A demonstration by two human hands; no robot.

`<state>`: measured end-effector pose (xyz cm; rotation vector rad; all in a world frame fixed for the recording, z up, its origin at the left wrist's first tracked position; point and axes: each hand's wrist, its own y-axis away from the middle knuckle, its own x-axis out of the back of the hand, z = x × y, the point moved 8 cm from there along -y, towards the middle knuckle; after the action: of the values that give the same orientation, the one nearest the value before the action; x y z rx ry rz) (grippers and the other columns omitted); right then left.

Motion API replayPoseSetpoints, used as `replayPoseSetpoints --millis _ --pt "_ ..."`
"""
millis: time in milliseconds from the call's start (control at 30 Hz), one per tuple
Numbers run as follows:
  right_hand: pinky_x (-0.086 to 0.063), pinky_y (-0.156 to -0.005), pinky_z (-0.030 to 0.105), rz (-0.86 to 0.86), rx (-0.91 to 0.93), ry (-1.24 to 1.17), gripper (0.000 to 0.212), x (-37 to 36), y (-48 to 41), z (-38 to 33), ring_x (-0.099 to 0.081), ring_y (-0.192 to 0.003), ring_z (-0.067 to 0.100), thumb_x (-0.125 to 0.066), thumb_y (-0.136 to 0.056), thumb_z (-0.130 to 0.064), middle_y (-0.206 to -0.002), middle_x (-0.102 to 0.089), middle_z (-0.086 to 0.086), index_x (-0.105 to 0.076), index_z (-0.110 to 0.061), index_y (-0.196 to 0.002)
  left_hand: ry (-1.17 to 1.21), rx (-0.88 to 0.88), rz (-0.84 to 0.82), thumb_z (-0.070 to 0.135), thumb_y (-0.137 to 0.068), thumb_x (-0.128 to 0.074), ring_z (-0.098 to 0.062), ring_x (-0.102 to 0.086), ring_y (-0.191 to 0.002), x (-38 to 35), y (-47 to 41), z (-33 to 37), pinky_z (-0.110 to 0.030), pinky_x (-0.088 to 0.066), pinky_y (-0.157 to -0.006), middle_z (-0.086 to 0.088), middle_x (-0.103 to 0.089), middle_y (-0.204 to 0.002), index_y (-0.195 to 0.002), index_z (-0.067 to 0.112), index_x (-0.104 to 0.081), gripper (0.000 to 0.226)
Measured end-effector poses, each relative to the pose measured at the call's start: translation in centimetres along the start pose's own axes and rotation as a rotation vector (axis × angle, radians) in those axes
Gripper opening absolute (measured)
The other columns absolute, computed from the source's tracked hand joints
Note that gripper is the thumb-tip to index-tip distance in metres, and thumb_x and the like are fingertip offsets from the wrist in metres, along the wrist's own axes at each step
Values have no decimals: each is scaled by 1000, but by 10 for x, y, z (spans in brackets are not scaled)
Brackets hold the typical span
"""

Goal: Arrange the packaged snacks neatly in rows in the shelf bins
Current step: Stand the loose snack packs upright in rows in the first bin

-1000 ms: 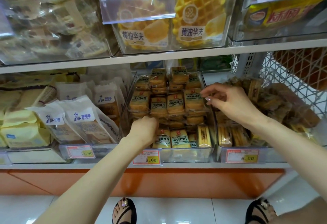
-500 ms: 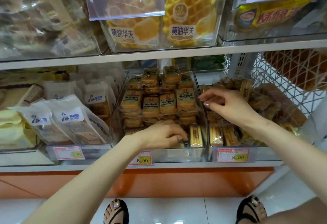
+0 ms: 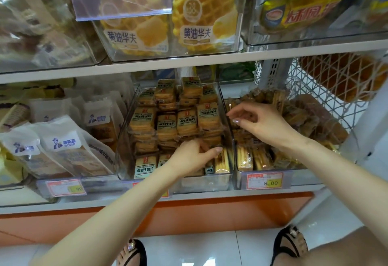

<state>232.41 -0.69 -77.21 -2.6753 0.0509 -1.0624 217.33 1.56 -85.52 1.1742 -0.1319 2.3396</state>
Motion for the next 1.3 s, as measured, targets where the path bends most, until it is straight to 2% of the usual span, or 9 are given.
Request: replayPoseSetpoints --millis 200,367,500,600,700,933,1133,1200,1300 --pt "-40 -87 18 -39 57 70 21 -16 0 -1 -54 -102 4 -63 -86 -17 -109 -60 -8 -65 -24 -106 22 168 -143 51 -81 -62 -24 -67 -86 -23 -10 2 -38 -58 -75 -13 -67 -93 -91 8 -55 44" --pt "-26 -104 25 -87 109 251 50 -35 -13 0 -34 -129 13 -66 -84 -32 -139 -41 -2 -50 -25 -131 84 268 -198 32 -82 -64 -19 -65 -83 -21 -12 1 -32 -59 -71 -8 -63 -94 -108 9 -56 35" --pt "-26 -111 38 -163 -23 309 66 -50 -32 6 -27 -136 19 -69 -81 -38 -148 -32 -3 -38 -32 -139 134 271 -108 25 -83 -60 -17 -59 -73 -12 -9 2 -32 -56 -71 -3 -57 -75 -86 13 -57 13" --pt "-34 -106 42 -163 -101 323 68 -53 -45 10 -33 -132 21 -76 -73 -38 -144 -36 -3 -42 -34 -131 273 260 -39 19 -83 -59 -15 -57 -63 6 -1 -3 -28 -53 -64 -2 -57 -68 -75 15 -56 10" --pt "-40 -100 44 -158 -106 338 68 -56 -51 11 -39 -126 22 -81 -65 -38 -138 -42 -3 -44 -34 -121 460 251 -26 14 -86 -58 -7 -56 -57 27 14 -13 -18 -49 -52 0 -58 -67 -83 14 -59 3" --pt "-37 -91 31 -23 -9 224 62 -44 -51 -2 -41 -116 16 -81 -65 -35 -125 -46 -3 -50 -28 -118 841 285 -13 -1 -86 -53 -13 -39 -59 54 42 -49 -21 -50 -51 -8 -39 -73 -89 11 -61 15" --pt "-32 -88 21 62 -26 -29 63 -32 -46 -13 -42 -109 7 -83 -65 -28 -124 -46 -6 -51 -26 -120 917 280 -100 -5 -86 -52 -13 -56 -60 49 45 -40 -28 -57 -61 -7 -60 -68 -97 10 -58 19" --pt "-32 -89 22 82 -29 -69 62 -29 -43 -14 -43 -110 7 -83 -65 -28 -126 -47 -6 -51 -27 -118 982 288 -94 -7 -85 -53 -22 -58 -73 44 41 -37 -31 -58 -62 -15 -62 -82 -112 9 -52 32" --pt "-33 -88 21 107 -44 -119 56 -23 -41 -13 -44 -109 5 -82 -66 -28 -125 -50 -8 -50 -32 -112 957 295 -22 -1 -83 -60 -17 -65 -68 37 32 -37 -29 -58 -66 -12 -67 -89 -119 10 -50 39"
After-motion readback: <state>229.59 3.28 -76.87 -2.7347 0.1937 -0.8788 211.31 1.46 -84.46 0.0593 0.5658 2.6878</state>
